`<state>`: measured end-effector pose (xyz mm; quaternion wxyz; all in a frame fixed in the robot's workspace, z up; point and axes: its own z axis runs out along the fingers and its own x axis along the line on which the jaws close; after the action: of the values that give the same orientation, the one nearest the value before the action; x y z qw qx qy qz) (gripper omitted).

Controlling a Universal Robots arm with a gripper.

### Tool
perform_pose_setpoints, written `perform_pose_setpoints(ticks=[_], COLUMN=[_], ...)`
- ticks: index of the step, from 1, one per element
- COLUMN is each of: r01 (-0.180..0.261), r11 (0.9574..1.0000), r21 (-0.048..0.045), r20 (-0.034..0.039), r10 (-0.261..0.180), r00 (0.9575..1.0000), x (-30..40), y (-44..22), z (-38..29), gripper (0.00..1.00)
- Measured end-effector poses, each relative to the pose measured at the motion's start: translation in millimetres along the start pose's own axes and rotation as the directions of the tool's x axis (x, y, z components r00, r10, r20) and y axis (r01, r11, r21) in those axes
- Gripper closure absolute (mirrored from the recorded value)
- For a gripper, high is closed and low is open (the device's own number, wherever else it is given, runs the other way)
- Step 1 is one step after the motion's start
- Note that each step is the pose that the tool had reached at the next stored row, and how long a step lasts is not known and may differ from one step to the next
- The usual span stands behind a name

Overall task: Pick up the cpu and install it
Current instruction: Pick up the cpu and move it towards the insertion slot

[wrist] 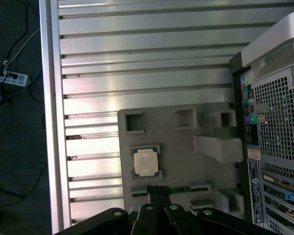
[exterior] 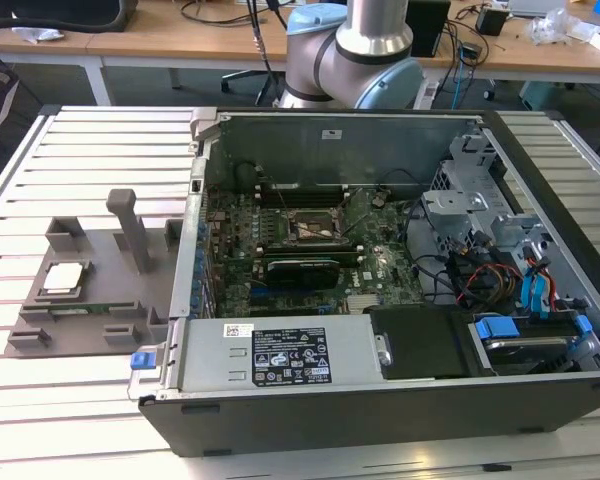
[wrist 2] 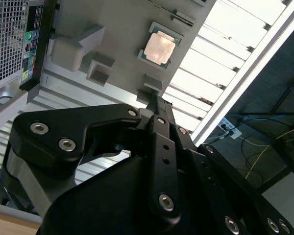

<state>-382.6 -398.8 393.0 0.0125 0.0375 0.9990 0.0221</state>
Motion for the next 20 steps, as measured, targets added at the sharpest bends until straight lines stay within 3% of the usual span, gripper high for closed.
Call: perform_pose_setpoints(ticks=[4, 8, 9, 12, 14, 15, 18, 20], r01=[0.0, 0.0, 0.0, 0.0, 0.0, 0.0, 0.001, 0.001], r11=[1.0, 1.0, 1.0, 1.0, 1.0, 0.9998, 0.9998, 0.9998], r21=[0.0, 0.0, 0.0, 0.0, 0.0027, 0.0182, 0.0198, 0.0198], r20=[0.0, -0.0001, 0.0, 0.0001, 0.0002, 0.0014, 0.0012, 0.0002], r10=[0.0, 0.0, 0.0, 0.0, 0.0, 0.0, -0.001, -0.001], r00=[1.0, 1.0, 1.0, 1.0, 1.0, 1.0, 1.0, 1.0], x=[0.1, 0.1, 0.1, 0.2, 0.4, 0.3, 0.3, 0.5], y=[0.0, 0.0, 0.0, 0.0, 0.0, 0.0, -0.2, -0.4], z=[0.0, 0.0, 0.0, 0.0, 0.0, 0.1, 3.5, 9.3], gripper=[0.89, 0.64, 0.52, 0.34, 0.34, 0.34, 0.34, 0.34])
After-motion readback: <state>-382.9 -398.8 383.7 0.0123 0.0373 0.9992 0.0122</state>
